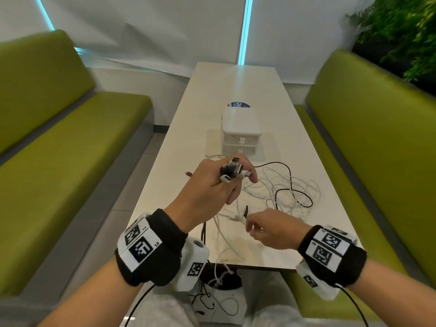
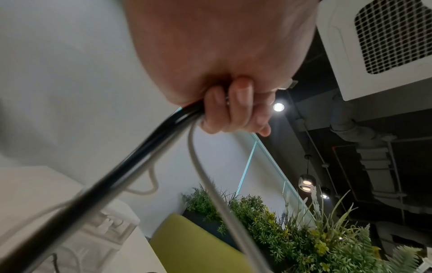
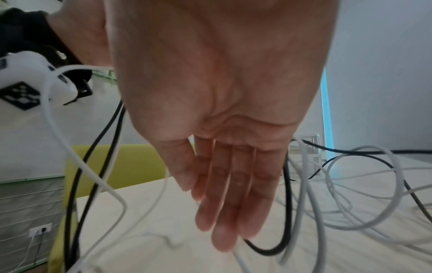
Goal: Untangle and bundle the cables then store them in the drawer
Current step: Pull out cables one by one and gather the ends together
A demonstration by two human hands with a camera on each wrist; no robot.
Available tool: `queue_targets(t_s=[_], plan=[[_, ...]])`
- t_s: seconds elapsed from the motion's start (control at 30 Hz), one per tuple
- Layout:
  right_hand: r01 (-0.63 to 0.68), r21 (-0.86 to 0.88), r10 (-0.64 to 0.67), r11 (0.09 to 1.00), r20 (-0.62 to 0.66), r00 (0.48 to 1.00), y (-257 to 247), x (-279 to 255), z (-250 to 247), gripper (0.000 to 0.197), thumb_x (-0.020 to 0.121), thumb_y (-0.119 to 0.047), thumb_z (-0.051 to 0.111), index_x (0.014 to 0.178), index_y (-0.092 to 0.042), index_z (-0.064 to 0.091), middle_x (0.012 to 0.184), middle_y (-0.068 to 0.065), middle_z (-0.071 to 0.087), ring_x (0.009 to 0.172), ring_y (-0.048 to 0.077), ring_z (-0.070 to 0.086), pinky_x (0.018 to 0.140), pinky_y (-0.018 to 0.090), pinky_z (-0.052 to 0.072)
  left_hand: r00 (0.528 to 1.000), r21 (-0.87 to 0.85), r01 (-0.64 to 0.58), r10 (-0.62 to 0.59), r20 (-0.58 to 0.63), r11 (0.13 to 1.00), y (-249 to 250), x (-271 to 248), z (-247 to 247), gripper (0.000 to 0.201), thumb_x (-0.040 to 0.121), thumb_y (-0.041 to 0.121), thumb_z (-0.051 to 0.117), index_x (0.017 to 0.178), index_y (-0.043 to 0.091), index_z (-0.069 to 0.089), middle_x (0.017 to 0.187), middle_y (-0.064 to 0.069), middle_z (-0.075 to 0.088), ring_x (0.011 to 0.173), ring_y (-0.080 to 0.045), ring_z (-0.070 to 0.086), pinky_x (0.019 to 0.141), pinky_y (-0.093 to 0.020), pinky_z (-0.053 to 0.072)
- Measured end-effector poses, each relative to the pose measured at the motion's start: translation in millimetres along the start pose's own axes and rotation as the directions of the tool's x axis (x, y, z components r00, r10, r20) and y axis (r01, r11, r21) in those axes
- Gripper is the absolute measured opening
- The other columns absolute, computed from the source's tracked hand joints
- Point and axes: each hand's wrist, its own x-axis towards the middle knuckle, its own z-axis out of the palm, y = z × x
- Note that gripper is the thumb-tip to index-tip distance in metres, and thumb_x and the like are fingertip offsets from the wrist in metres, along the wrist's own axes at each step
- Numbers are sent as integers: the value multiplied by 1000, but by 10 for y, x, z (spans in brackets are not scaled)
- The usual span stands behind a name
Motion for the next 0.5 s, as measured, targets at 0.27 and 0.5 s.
queue_targets(t_s=[0.27, 0.5], plan=[[-186, 18, 184, 982, -269, 946, 50, 371, 90, 28, 95, -38, 47, 94, -12, 60, 93, 6, 63, 87, 24, 57, 70, 32, 43, 998, 83, 58, -56, -21, 995, -237, 131, 25, 35, 85, 29, 41, 58, 44, 58, 49, -12, 48, 72, -50, 56, 72, -49, 45], [-284, 49, 288, 958, -189, 939, 121, 556, 316, 21, 96, -36, 47, 99, -16, 53, 101, 5, 56, 95, 25, 55, 71, 31, 34, 983, 122, 186, -185, -20, 975, -518, 216, 11, 36, 86, 16, 44, 58, 33, 58, 61, -9, 56, 50, -26, 38, 61, -40, 36]])
